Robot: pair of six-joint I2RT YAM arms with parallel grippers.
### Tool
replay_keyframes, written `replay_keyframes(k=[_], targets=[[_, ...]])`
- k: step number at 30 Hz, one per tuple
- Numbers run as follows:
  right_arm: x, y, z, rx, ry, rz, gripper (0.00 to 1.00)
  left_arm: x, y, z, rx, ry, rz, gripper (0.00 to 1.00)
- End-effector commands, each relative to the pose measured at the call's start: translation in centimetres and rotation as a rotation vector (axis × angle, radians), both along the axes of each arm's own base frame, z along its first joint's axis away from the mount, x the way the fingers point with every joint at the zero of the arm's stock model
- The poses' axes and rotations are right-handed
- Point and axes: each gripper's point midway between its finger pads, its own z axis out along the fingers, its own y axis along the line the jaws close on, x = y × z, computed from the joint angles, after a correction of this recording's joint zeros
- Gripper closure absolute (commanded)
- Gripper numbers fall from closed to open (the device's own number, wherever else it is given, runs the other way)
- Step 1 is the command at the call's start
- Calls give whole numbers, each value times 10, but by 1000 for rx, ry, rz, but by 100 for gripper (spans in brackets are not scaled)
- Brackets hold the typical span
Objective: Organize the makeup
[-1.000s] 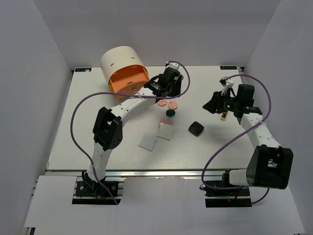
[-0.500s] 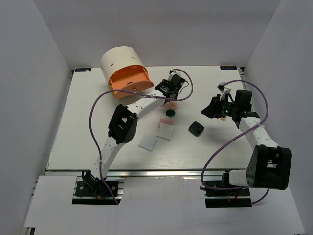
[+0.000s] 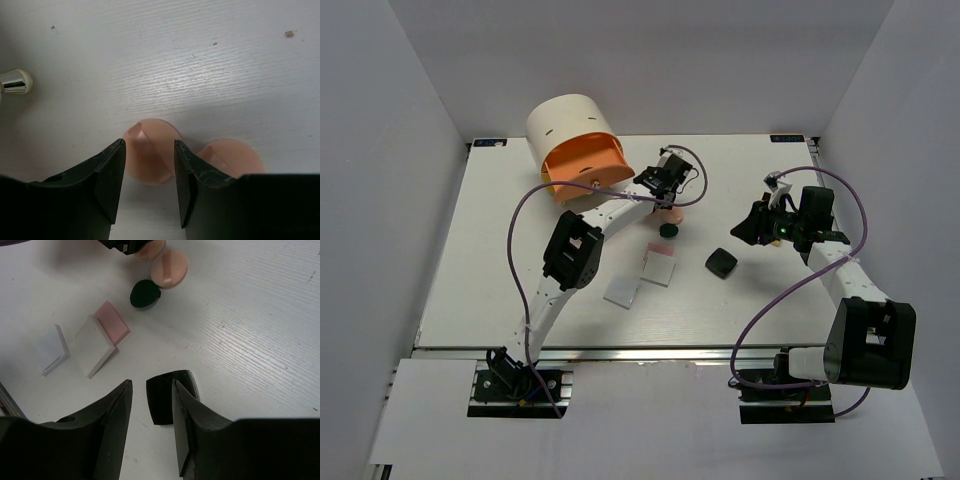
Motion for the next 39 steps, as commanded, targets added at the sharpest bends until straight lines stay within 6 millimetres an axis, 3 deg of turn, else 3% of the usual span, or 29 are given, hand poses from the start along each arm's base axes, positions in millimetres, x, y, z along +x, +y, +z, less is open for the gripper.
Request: replay_keyframes(k=[1,14,23,30,34,39], targets=[[6,0,11,4,-57,12,57,-1,-3,0,-17,8,-14,47],[3,1,12,7,-53,14,57,-20,1,-37,-9,102,-31,47],[5,-1,19,4,-75,14,57,-38,15,-68,14,192,-31,65],[6,0,24,13,-70,22,57,-41,16,-67,-2,206,-34,82],[11,-1,33,2,-87,25,57,-37,11,-54,-31,182,-36,100],[12,-2,43,0,-105,22,57,-25,3,-24,-56,126,-45,100]])
